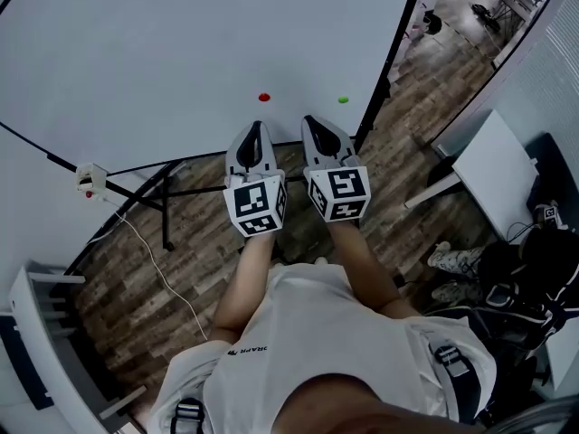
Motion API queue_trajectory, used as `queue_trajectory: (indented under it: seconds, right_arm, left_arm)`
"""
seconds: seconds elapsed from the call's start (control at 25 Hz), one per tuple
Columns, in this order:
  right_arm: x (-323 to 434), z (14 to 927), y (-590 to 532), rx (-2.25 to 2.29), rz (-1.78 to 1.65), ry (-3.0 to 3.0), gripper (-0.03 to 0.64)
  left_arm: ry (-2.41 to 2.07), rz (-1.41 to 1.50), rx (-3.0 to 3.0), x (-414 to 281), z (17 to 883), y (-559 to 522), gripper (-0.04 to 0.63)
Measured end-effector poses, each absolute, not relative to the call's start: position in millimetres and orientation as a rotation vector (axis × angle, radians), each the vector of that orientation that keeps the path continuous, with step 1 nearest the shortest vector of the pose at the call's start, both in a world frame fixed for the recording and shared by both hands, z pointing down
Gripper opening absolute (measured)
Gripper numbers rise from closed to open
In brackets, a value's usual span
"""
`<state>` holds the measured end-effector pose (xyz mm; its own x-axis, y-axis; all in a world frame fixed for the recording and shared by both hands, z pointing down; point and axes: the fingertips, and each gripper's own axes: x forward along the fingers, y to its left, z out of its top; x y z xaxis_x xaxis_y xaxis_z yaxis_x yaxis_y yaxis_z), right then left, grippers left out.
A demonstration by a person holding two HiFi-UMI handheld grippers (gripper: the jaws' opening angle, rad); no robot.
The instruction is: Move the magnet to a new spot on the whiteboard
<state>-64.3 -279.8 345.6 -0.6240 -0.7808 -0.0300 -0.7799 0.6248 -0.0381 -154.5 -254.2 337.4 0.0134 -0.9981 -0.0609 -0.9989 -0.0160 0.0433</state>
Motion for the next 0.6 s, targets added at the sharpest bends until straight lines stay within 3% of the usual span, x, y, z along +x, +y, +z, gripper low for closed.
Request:
queue_trajectory:
  seconds: [0.6]
  right_arm:
    - [-55, 356, -298, -1.407, -0.059, 2.768, 0.012]
  left_arm:
    - [2.171, 0.087, -2.287, -153, 351, -286, 0.005]
